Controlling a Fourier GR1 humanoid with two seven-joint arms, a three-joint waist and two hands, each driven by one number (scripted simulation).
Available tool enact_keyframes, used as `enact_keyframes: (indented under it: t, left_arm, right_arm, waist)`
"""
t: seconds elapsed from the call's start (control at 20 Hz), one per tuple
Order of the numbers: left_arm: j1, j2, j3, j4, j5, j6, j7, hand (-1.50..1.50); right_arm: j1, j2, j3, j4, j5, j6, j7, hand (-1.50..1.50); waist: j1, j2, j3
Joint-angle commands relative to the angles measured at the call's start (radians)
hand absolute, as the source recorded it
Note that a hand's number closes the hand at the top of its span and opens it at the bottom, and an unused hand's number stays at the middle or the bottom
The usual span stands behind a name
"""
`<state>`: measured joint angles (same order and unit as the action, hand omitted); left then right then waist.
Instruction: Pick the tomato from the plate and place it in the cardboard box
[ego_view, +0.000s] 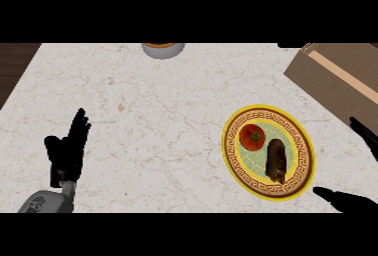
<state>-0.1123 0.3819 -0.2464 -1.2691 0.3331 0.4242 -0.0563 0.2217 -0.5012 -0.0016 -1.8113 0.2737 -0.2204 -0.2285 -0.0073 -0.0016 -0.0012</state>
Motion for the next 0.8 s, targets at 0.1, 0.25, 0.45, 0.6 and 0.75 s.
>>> enact_keyframes:
  t: [0.1, 0.25, 0.45, 0.6, 0.75]
  left_arm:
    - [0.018, 0.050, 0.048, -0.049, 0.019, -0.059, 0.046, 0.00]
    - [0.010, -0.041, -0.021, -0.067, -0.061, 0.042, 0.050, 0.00]
    - [-0.052, -0.019, 0.059, 0.026, -0.032, -0.048, 0.020, 0.00]
    - [0.014, -0.037, 0.044, -0.022, -0.055, -0.033, 0.010, 0.00]
    - [0.048, -0.057, 0.033, -0.053, -0.080, -0.022, 0.019, 0.00]
  right_arm:
    - [-0.003, -0.040, 0.086, -0.151, 0.147, 0.087, 0.275, -1.50]
    - [-0.118, -0.030, 0.136, -0.182, 0.200, 0.158, 0.469, -1.50]
    - [-0.130, 0.013, 0.213, -0.199, 0.291, 0.209, 0.578, -1.50]
    - [-0.154, 0.004, 0.207, -0.180, 0.284, 0.298, 0.652, -1.50]
    - [-0.193, 0.121, 0.336, -0.116, 0.420, 0.254, 0.702, -1.50]
  waist:
    - [0.009, 0.000, 0.000]
    - [0.016, 0.001, 0.000]
    - [0.007, 0.002, 0.000]
    - [0.010, 0.001, 0.001]
    - [0.013, 0.001, 0.001]
